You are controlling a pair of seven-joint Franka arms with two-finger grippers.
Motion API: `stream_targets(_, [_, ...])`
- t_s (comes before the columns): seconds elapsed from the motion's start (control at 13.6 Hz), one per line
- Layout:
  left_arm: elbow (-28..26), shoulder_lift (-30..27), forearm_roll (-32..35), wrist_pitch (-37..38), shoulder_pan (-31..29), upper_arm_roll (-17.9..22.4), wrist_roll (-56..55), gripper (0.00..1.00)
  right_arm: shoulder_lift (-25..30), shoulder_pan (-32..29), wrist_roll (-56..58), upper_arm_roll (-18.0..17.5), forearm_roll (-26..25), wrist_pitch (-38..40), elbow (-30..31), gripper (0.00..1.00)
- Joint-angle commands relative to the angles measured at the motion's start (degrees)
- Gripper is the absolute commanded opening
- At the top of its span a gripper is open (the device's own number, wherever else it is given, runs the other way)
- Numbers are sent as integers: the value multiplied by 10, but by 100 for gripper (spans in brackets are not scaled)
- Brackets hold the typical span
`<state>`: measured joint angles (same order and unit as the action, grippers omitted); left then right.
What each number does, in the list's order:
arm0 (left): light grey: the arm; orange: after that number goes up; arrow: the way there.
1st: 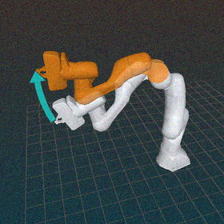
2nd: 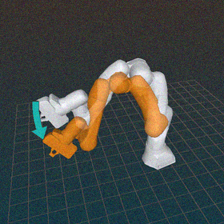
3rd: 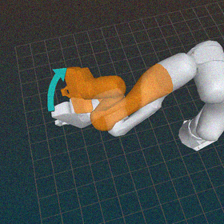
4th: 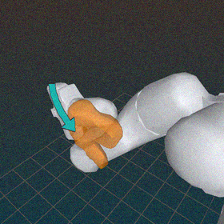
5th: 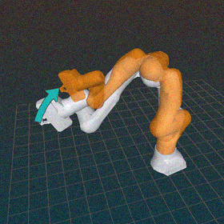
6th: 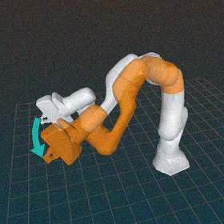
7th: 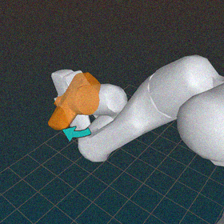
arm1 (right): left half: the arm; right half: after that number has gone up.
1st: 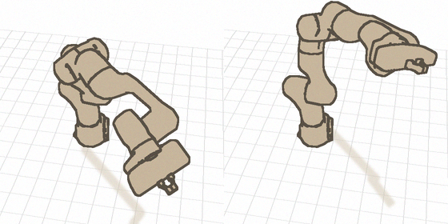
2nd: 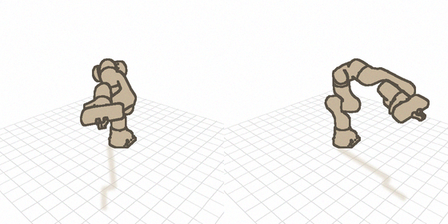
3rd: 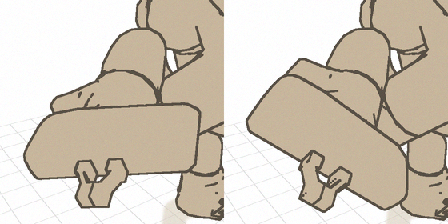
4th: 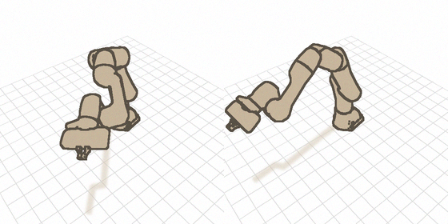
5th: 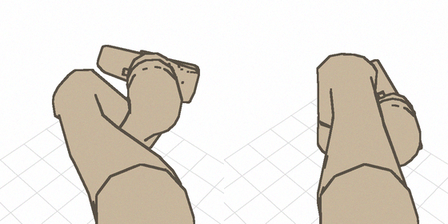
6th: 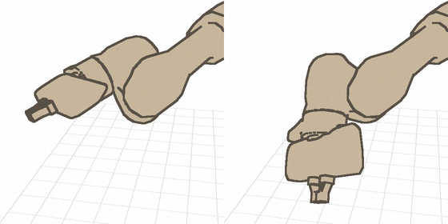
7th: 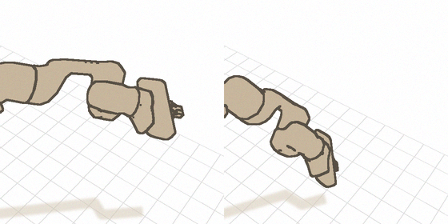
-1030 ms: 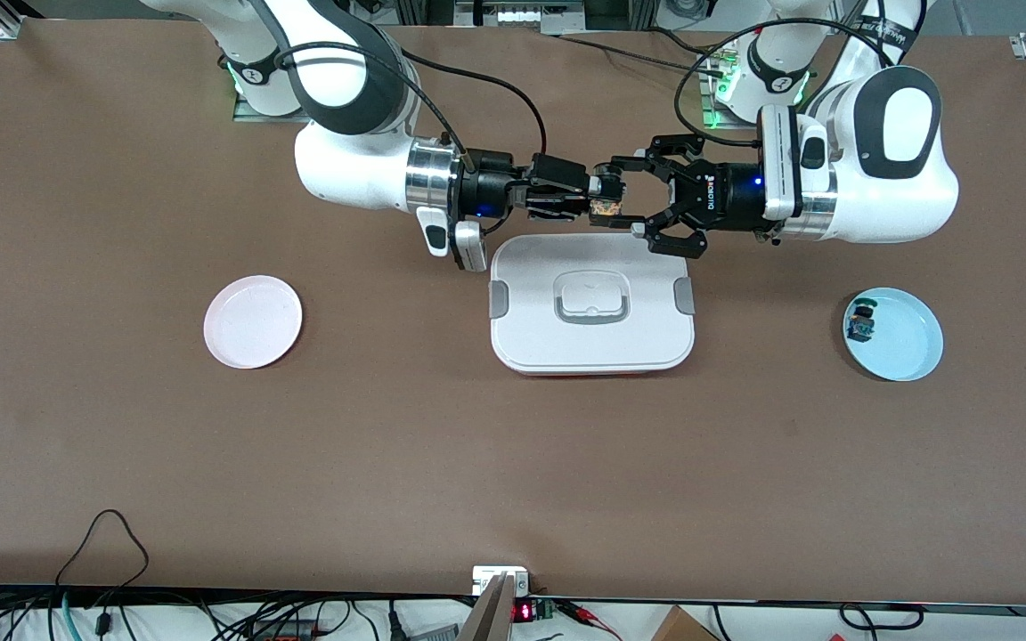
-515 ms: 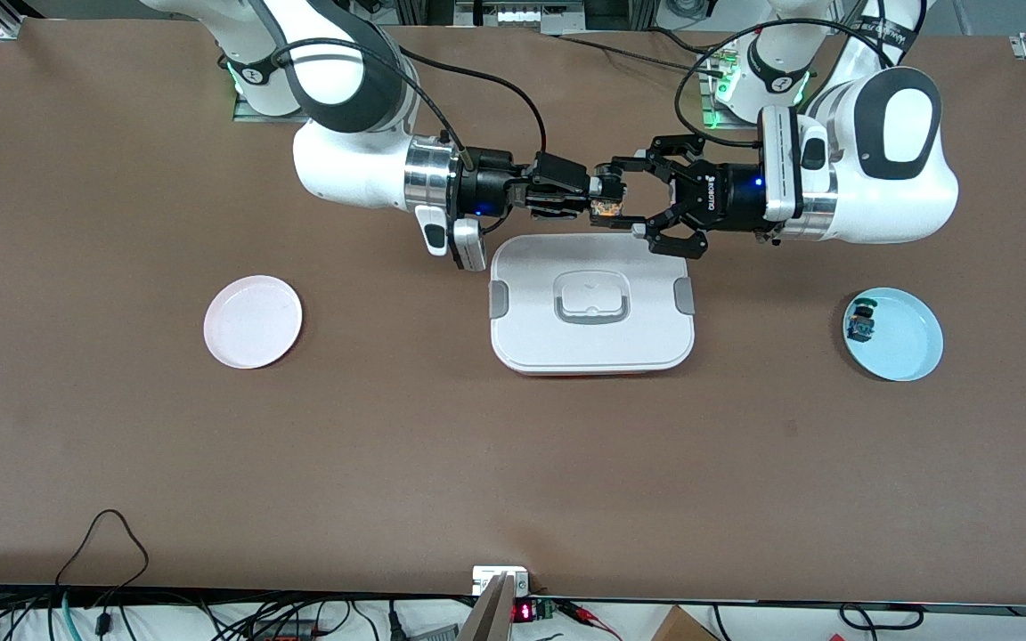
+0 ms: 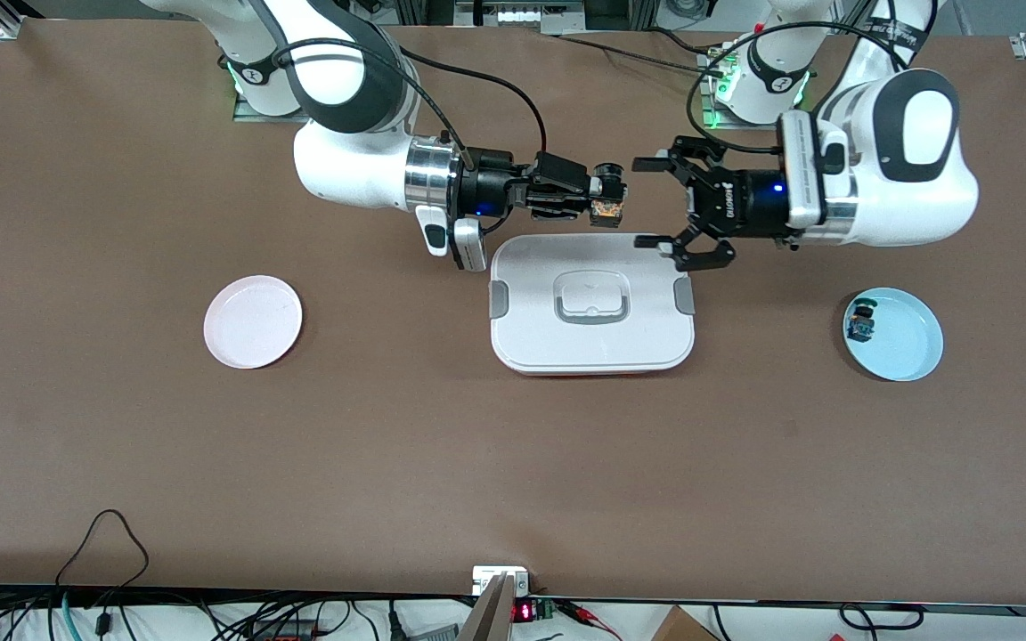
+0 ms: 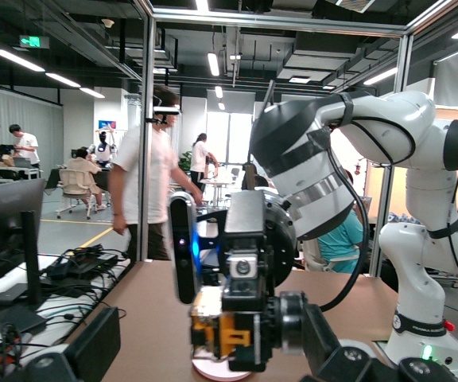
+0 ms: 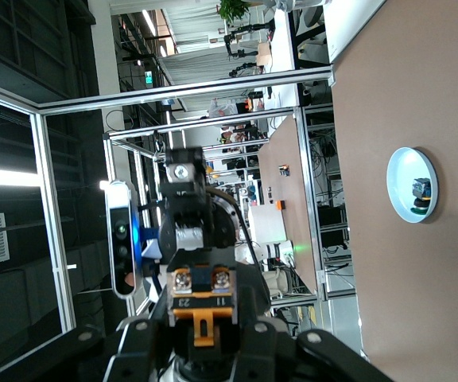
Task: Transfer orange switch to right arm and place
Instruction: 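Open the left gripper while the right gripper pulls the switch away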
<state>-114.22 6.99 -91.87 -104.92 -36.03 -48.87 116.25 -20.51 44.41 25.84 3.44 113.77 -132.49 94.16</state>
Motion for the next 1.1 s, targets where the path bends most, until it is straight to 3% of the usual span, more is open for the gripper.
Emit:
stream_targets(0.0, [7, -8, -11, 54, -56, -2, 9, 100, 3, 3, 14, 1, 7, -4, 1, 10])
stream_targets(0.15, [7, -7, 7, 70, -113, -1, 19, 100, 4, -1, 14, 1, 6, -3, 1, 8])
stream_targets(0.29, [27, 0, 79, 74, -170, -2, 25, 100, 8, -7, 15, 2, 4, -1, 1, 5])
stream_targets(0.44, [84, 38, 183, 78, -212, -2, 49, 100, 12, -11, 16, 2, 1, 1, 3, 2])
stream_targets(0.74, [248, 163, 414, 142, -228, -2, 50, 100, 13, -23, 15, 2, -35, 11, 4, 2])
stream_targets(0.88, [300, 197, 468, 150, -232, 4, 44, 100, 13, -51, 14, 2, -82, 56, 4, 2])
stream_targets(1.03, [332, 200, 487, 149, -231, 42, 42, 100, 14, -75, 13, 3, -112, 97, 5, 2])
